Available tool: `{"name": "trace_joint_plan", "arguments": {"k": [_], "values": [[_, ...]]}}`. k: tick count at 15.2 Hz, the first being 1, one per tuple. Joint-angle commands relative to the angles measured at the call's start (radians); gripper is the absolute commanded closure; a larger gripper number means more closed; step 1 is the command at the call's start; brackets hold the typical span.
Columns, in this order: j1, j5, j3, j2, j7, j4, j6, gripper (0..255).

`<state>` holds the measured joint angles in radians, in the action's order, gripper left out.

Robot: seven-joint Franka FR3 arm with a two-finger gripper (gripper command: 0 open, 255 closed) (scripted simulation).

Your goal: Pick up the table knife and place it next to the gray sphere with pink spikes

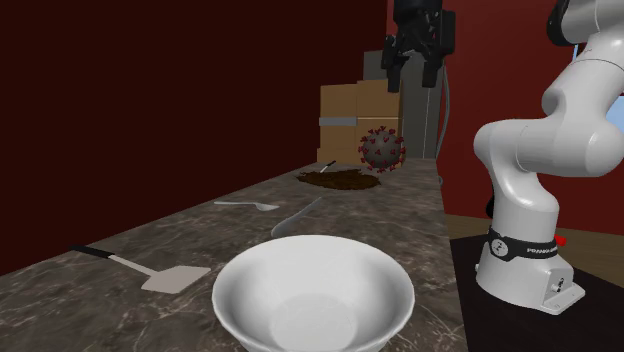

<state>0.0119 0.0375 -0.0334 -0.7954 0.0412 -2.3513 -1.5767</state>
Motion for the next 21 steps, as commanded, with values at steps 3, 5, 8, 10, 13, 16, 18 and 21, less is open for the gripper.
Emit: {"name": "trace_joint_plan", "arguments": {"k": [3,5,8,10,13,16,18,21], "values": [[0.01,0.029,-0.047,0.016,0.093,-0.036,-0.056,0],[0.021,0.056,-0.095,0.04,0.184,-0.064,-0.114,0],[0.038,0.091,-0.168,0.095,0.321,-0.092,-0.204,0],[0.051,0.11,-0.217,0.142,0.412,-0.101,-0.265,0],[0.076,0.127,-0.288,0.228,0.551,-0.1,-0.357,0],[0.108,0.126,-0.358,0.33,0.694,-0.082,-0.447,0],[0.132,0.112,-0.403,0.405,0.793,-0.061,-0.503,0],[0.172,0.067,-0.466,0.529,0.951,-0.018,-0.581,0]]}}
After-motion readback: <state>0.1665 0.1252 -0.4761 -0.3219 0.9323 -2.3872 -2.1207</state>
